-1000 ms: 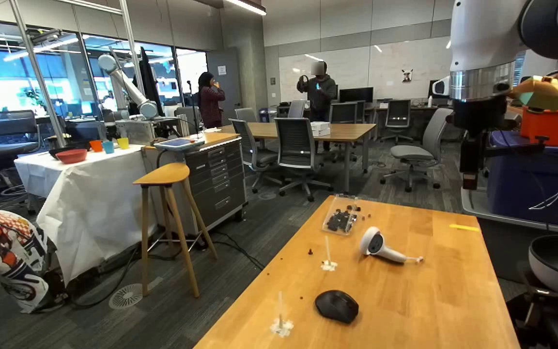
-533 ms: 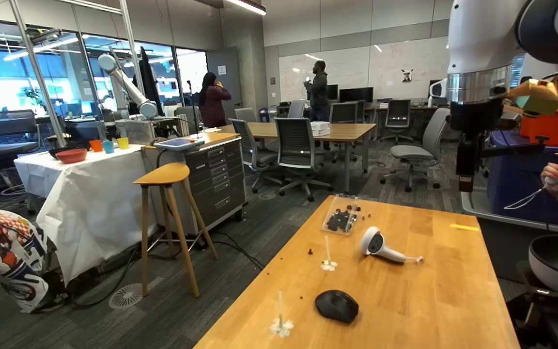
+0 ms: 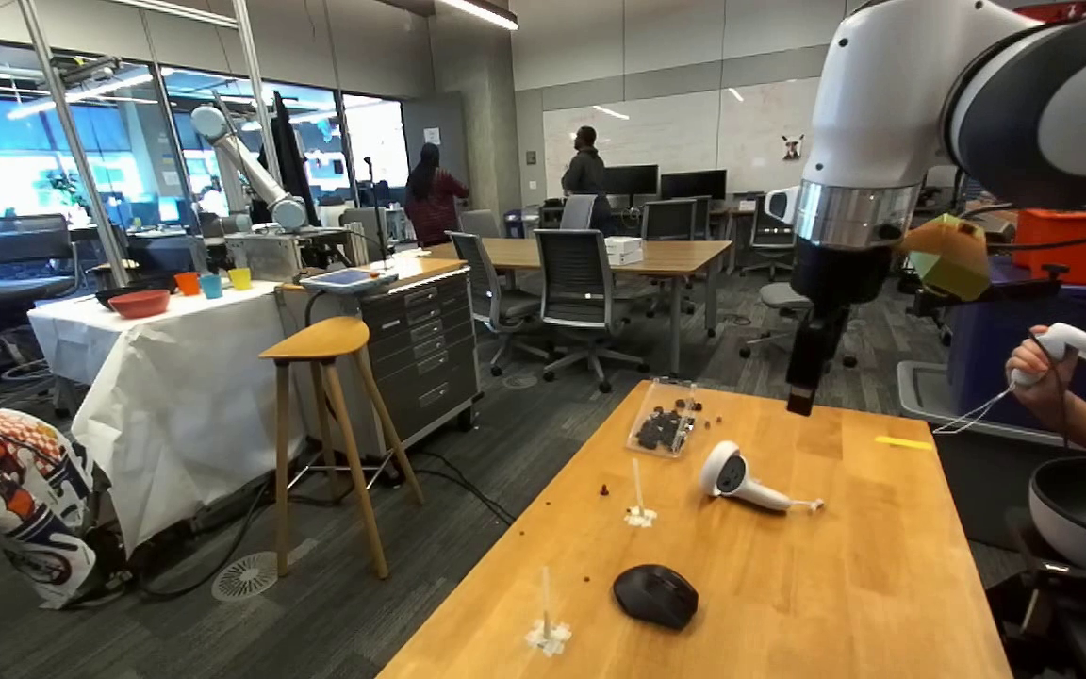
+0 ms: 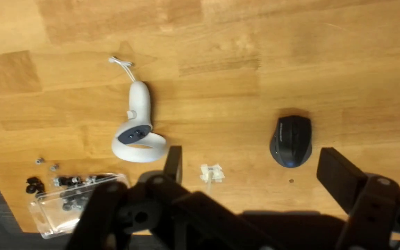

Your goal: Turn on the mouse

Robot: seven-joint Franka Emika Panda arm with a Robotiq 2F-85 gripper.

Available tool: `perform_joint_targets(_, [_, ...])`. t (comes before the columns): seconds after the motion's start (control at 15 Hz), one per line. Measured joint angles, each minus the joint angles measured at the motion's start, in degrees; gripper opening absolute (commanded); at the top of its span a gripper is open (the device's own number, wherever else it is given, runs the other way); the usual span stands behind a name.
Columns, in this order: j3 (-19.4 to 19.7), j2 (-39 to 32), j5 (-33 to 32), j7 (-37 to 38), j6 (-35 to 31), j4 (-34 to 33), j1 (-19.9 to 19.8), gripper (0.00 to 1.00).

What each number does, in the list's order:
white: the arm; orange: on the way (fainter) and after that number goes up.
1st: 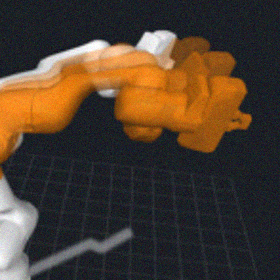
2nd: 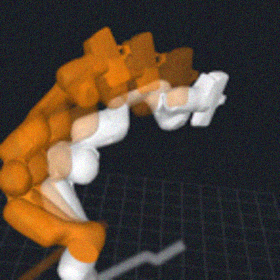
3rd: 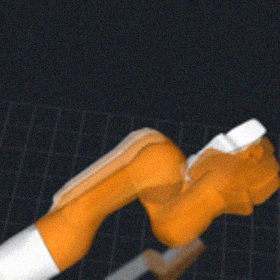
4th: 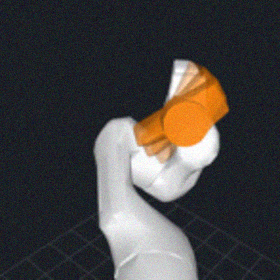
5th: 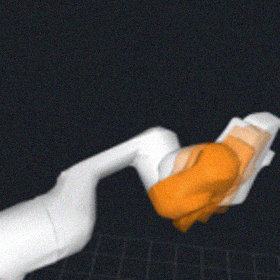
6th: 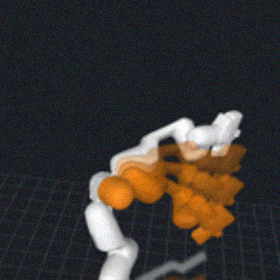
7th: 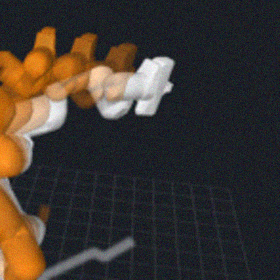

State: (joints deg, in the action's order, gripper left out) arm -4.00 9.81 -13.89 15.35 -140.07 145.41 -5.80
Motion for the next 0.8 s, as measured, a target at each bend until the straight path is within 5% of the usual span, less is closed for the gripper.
perform_joint_targets(0.53, [0.77,-17.7,-15.68,13.77,-8.67,-8.9,3.97,0.11])
perform_joint_targets(0.8, [4.5,-24.96,-21.93,19.11,-9.98,-13.3,8.98,0.0])
